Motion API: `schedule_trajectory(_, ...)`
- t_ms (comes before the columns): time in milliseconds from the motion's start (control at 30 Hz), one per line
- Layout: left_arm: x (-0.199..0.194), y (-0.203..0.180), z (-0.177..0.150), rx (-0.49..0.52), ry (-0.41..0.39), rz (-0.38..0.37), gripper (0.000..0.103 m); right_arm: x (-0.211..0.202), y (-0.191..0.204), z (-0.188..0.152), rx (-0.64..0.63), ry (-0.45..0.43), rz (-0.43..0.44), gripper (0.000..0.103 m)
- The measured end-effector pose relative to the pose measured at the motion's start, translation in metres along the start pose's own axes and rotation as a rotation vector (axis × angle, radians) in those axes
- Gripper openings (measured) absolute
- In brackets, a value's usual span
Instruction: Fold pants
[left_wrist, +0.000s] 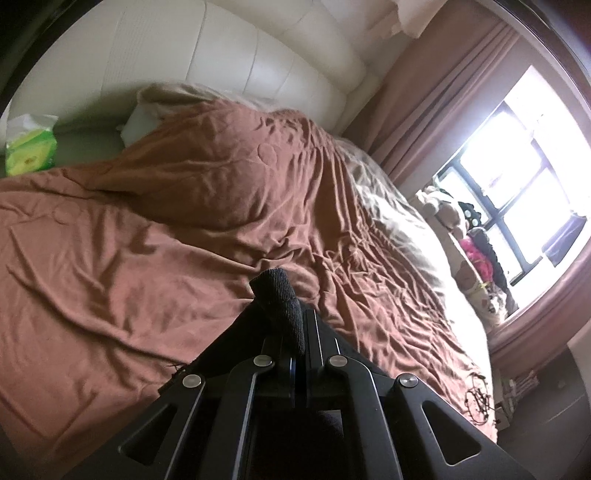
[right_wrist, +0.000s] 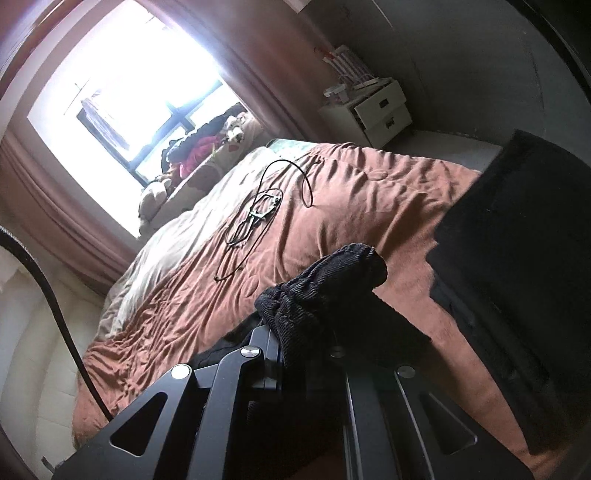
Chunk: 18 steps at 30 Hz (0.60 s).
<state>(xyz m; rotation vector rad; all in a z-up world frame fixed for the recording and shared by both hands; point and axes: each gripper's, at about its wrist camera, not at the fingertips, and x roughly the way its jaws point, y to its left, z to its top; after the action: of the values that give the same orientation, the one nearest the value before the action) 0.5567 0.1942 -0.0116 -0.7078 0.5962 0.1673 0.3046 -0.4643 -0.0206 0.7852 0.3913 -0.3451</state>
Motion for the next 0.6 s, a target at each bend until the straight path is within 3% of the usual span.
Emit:
schedule_trajectory(300, 0.092, -0.015, -0.003, 0.026, 0.07, 0.085, 0.003, 0.073, 0.023, 0.015, -0.024, 0.041, -0.088, 0.004)
schedule_trajectory(600, 0.175, -0.029, -0.011, 0.047, 0.125, 0.139, 0.003, 0.161, 0.03, 0.019, 0.065, 0.093, -0.248, 0.004)
